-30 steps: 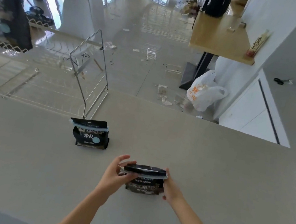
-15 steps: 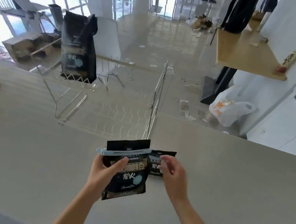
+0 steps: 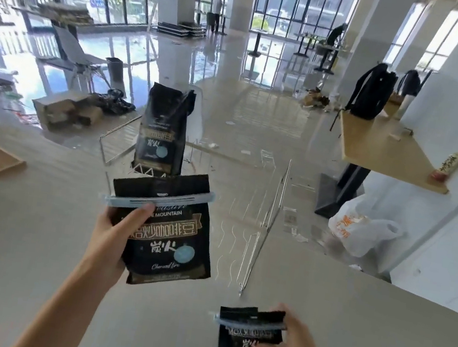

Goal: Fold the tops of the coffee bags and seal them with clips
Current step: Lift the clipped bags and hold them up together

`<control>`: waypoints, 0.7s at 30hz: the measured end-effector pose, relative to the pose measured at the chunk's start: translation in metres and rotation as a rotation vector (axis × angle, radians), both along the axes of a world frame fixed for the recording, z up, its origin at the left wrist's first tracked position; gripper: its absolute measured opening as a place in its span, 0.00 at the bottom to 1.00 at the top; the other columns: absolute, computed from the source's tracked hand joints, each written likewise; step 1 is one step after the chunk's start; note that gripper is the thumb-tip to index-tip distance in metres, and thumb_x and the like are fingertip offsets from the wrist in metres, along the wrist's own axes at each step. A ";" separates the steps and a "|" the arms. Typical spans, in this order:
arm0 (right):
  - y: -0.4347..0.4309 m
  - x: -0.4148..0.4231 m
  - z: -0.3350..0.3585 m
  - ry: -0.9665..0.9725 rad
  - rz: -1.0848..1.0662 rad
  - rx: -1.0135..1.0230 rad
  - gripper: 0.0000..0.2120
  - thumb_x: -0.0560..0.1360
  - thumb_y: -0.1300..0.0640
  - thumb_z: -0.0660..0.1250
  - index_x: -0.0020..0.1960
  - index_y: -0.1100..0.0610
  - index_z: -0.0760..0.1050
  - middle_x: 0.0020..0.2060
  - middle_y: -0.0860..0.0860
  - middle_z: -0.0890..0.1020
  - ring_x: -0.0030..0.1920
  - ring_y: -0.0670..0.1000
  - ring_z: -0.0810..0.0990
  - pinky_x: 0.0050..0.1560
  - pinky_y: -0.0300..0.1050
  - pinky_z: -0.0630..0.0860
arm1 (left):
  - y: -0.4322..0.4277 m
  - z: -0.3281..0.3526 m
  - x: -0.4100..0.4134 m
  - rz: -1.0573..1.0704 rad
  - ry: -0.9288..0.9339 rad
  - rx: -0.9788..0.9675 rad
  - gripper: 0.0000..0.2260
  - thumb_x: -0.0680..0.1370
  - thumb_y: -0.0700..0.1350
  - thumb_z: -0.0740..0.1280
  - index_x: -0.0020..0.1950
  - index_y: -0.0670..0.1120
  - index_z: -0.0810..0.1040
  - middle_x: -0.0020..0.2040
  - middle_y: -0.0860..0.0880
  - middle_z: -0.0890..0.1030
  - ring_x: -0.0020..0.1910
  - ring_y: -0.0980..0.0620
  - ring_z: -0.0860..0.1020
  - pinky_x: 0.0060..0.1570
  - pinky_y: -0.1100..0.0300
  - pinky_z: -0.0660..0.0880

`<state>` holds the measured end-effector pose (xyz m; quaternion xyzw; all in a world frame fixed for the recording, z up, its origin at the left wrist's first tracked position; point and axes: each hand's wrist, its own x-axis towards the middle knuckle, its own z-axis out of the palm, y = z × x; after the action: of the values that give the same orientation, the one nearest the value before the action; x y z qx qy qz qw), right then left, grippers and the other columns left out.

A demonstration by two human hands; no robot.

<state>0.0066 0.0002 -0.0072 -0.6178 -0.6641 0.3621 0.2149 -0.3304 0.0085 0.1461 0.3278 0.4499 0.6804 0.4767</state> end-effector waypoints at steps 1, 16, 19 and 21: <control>-0.002 -0.003 0.018 0.017 0.035 0.025 0.28 0.49 0.46 0.81 0.46 0.35 0.74 0.39 0.43 0.81 0.43 0.42 0.79 0.48 0.41 0.74 | 0.011 0.015 -0.003 -0.010 0.005 0.055 0.12 0.64 0.47 0.74 0.47 0.52 0.81 0.41 0.50 0.87 0.40 0.50 0.85 0.33 0.59 0.81; 0.140 -0.055 0.262 0.314 -0.032 0.553 0.26 0.57 0.38 0.77 0.51 0.41 0.73 0.51 0.44 0.82 0.54 0.48 0.80 0.54 0.52 0.79 | 0.187 0.076 -0.007 -0.107 0.311 0.123 0.11 0.64 0.51 0.76 0.43 0.56 0.78 0.41 0.50 0.85 0.41 0.48 0.84 0.38 0.53 0.80; 0.177 -0.060 0.258 0.171 -0.032 0.482 0.25 0.59 0.45 0.78 0.53 0.46 0.74 0.52 0.46 0.82 0.55 0.51 0.80 0.58 0.54 0.77 | 0.215 0.056 -0.012 -0.099 0.335 0.075 0.11 0.69 0.48 0.74 0.48 0.48 0.78 0.43 0.46 0.84 0.41 0.45 0.84 0.36 0.53 0.81; 0.199 -0.060 0.250 0.174 0.015 0.420 0.16 0.64 0.56 0.78 0.49 0.46 0.78 0.48 0.46 0.83 0.52 0.53 0.82 0.51 0.45 0.79 | 0.229 0.043 -0.018 -0.114 0.346 0.043 0.11 0.70 0.48 0.73 0.49 0.46 0.78 0.43 0.45 0.85 0.40 0.46 0.85 0.35 0.54 0.81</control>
<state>-0.0537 0.1992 0.2427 -0.5209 -0.7086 0.2693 0.3924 -0.3486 0.2370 0.1895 0.4750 0.4915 0.5950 0.4228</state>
